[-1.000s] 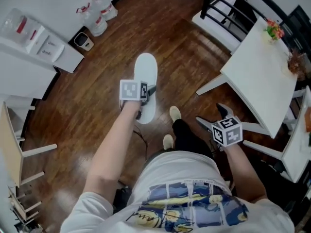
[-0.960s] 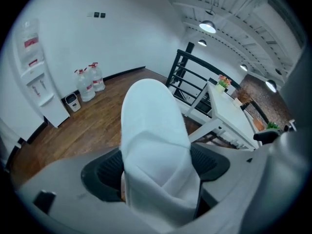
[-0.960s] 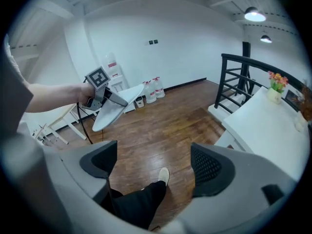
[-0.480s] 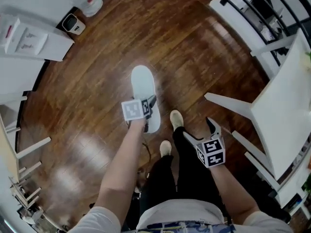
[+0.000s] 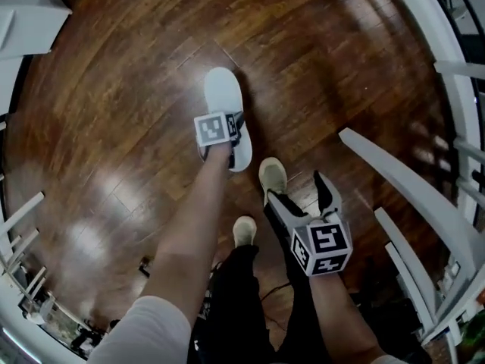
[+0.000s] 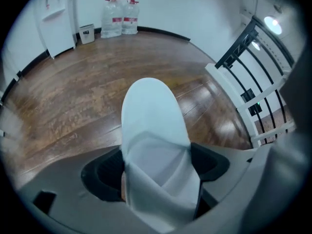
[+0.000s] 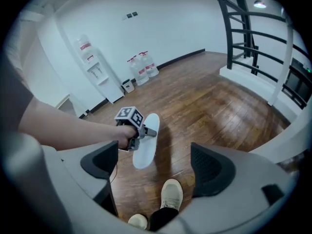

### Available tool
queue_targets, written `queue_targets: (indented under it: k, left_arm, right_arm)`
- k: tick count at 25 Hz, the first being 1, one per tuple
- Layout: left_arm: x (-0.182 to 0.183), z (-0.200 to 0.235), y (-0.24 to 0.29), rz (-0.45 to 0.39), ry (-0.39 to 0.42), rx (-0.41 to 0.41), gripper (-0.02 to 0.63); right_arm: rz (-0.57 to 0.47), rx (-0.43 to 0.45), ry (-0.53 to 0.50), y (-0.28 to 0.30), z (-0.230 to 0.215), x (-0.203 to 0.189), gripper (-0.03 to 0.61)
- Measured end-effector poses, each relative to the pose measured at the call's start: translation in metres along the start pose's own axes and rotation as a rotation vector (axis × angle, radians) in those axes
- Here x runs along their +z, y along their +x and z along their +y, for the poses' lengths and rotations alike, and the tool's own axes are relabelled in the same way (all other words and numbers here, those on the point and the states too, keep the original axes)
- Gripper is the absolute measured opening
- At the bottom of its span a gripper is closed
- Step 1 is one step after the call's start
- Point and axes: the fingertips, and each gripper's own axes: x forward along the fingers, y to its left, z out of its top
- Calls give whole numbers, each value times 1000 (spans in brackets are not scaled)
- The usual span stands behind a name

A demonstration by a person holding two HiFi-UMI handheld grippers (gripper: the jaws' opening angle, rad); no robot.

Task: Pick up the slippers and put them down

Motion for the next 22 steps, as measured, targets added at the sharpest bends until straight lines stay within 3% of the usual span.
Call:
queue_targets:
  k: [6,11,16,22]
  left_arm:
    - [-46,56,128,48,-49,35,414]
    - [-67,75,157,76,-57,45,427]
    - [-61,48,82,63,-6,9,437]
    - [-38,25,-93,9,129,-4,426]
  right_arm:
    - [40,71,-88,37,-13,-26,477]
    - [40,90,-140,46,-6,-22,451]
    - [90,89,-174,43,11,-43,451]
    - [128,36,-238,5,48,-47,451]
